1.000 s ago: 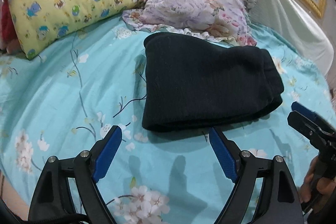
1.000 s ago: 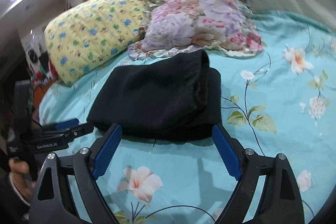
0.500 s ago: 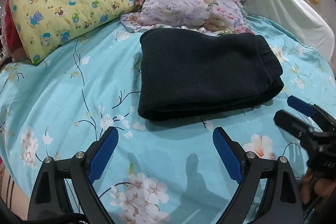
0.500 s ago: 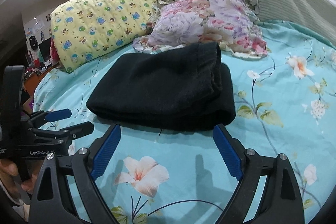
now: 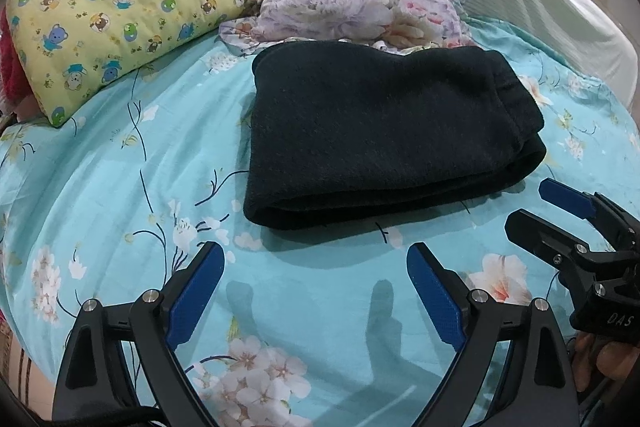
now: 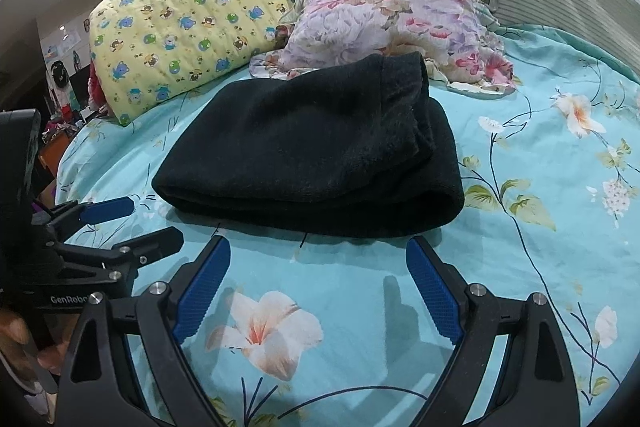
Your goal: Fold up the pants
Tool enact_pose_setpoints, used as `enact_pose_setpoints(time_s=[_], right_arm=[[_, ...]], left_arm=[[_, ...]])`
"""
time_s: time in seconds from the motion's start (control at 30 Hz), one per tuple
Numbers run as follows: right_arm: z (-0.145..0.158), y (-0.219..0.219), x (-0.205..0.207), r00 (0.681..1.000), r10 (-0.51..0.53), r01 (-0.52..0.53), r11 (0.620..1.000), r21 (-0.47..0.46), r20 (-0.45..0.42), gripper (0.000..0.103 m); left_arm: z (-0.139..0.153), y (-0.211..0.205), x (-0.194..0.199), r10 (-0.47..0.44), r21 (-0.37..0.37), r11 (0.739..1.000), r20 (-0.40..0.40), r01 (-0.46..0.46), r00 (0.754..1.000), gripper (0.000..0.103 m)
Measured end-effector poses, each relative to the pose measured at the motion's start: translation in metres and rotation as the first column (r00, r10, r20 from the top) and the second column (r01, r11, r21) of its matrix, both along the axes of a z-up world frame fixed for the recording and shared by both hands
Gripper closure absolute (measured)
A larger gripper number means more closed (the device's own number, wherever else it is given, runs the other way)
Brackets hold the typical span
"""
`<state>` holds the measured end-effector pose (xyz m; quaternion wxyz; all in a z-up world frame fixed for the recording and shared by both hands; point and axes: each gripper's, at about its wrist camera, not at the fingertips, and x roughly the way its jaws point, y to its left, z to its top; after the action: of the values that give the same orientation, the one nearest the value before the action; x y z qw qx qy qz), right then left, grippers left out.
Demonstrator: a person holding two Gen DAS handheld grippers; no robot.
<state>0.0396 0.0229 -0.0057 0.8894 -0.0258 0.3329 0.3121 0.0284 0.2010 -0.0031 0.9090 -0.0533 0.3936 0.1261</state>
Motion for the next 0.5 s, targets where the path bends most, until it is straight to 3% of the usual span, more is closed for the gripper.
enact_pose_setpoints(time_s=[0.5], right_arm=[[-0.0027,0.0055,0.0035,1.0,0.001,-0.001,1.0,-0.007,-0.006,0.013]], left_arm=[[-0.0032,0.0012,0.005,-0.005,-0.01,1.0,-0.006,0.005,1.0,0.01]])
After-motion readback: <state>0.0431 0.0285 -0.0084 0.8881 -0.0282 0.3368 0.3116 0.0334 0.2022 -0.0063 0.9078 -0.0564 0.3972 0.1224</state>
